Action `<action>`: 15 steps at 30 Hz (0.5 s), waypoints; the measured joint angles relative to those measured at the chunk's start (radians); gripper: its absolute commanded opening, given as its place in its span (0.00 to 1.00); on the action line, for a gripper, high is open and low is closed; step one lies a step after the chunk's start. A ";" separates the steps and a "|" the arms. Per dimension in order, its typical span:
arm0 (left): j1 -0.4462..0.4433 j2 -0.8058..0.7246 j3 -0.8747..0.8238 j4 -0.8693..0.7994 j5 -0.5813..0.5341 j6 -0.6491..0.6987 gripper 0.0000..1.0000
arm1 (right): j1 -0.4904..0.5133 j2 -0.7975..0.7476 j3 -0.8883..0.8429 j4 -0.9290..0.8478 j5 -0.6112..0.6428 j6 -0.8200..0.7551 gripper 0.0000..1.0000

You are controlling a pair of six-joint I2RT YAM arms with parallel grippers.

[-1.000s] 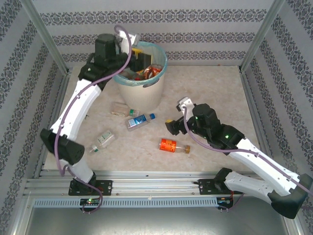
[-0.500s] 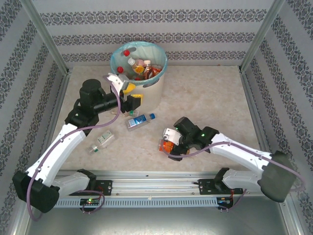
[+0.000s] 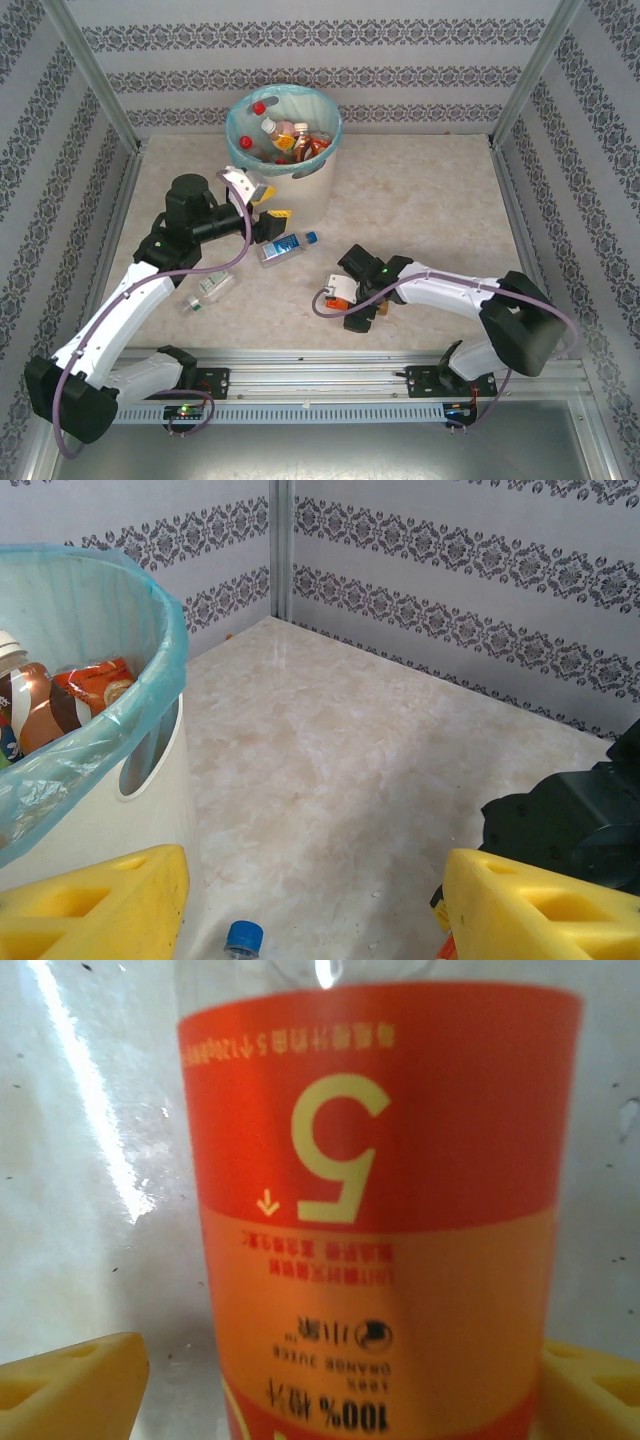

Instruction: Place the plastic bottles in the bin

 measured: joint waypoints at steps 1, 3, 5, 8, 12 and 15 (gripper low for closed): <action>0.000 -0.005 -0.003 0.000 0.000 0.002 0.69 | 0.000 0.012 0.001 0.004 0.002 -0.001 0.82; 0.000 -0.016 -0.010 0.001 -0.002 0.008 0.69 | 0.000 0.029 0.003 0.014 0.009 0.000 0.76; 0.000 -0.028 -0.018 0.002 -0.005 0.012 0.70 | 0.000 0.038 0.005 0.020 0.018 0.000 0.68; 0.000 -0.044 -0.028 0.002 -0.015 0.016 0.71 | 0.000 0.037 0.012 0.023 0.024 0.000 0.61; 0.000 -0.065 -0.034 0.018 -0.031 0.018 0.74 | 0.000 0.008 0.015 0.021 0.032 -0.001 0.56; 0.000 -0.077 -0.034 0.042 -0.049 0.010 0.74 | 0.000 -0.049 0.015 0.012 0.044 0.000 0.52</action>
